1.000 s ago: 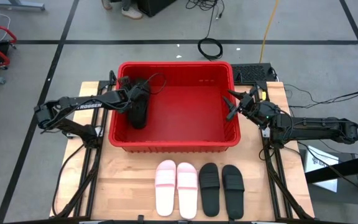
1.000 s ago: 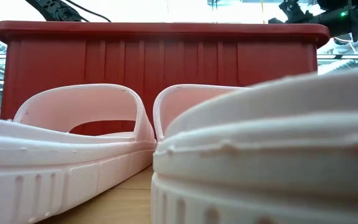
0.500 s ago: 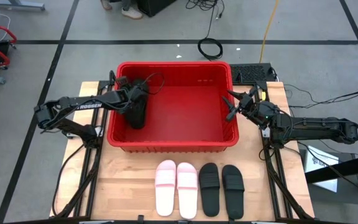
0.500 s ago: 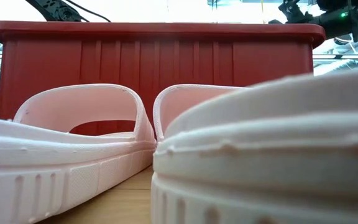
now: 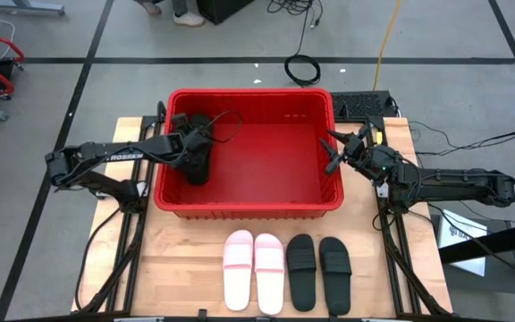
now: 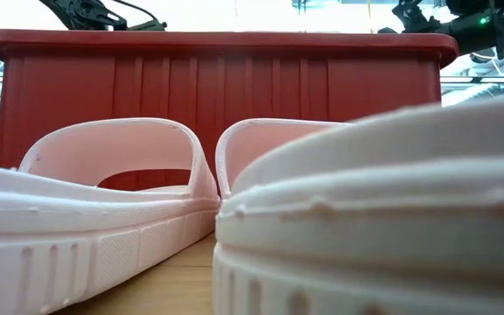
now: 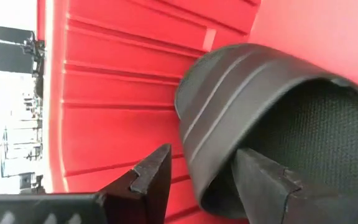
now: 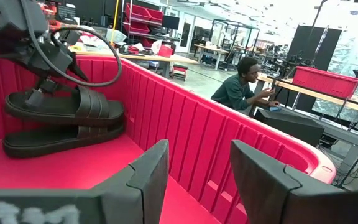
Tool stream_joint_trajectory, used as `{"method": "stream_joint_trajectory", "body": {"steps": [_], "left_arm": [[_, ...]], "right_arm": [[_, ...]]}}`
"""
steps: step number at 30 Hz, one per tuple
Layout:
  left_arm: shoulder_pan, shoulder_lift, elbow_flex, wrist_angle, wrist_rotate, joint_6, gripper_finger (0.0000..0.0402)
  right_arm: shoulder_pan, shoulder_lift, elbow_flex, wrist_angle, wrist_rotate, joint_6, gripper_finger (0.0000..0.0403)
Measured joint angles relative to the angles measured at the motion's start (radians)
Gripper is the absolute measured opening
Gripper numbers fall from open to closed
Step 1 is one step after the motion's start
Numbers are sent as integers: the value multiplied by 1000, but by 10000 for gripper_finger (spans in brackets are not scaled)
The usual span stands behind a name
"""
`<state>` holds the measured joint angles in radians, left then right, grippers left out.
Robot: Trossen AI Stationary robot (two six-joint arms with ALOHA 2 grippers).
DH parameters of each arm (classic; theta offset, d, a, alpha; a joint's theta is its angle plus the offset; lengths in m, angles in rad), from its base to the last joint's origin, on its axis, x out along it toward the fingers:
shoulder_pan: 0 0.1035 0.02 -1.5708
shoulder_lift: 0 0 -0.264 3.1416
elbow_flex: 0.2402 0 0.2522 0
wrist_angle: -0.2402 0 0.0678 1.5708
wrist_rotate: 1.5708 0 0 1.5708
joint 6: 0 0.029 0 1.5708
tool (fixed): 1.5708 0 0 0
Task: Pick and place slides into bin
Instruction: Put the black slipper into the black slipper, then put the left pink slipper into the organizer bin
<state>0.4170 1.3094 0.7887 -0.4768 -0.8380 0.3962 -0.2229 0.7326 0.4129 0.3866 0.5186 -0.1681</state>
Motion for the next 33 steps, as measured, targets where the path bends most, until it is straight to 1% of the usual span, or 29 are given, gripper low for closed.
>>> {"method": "stream_joint_trajectory", "body": {"steps": [4,9,20,31,33], "left_arm": [[-23,-39,0,-18,11,-19,173],[-48,-79,0,-67,67,-55,173],[-127,-154,0,-73,71,-129,173],[-223,-260,0,-65,70,-148,173],[-249,-276,0,-43,60,-150,173]], "right_arm": [[0,0,0,0,0,0,164],[0,0,0,-1,0,0,164],[0,0,0,-2,0,5,164],[0,0,0,19,0,0,164],[2,0,0,28,-2,0,164]]}}
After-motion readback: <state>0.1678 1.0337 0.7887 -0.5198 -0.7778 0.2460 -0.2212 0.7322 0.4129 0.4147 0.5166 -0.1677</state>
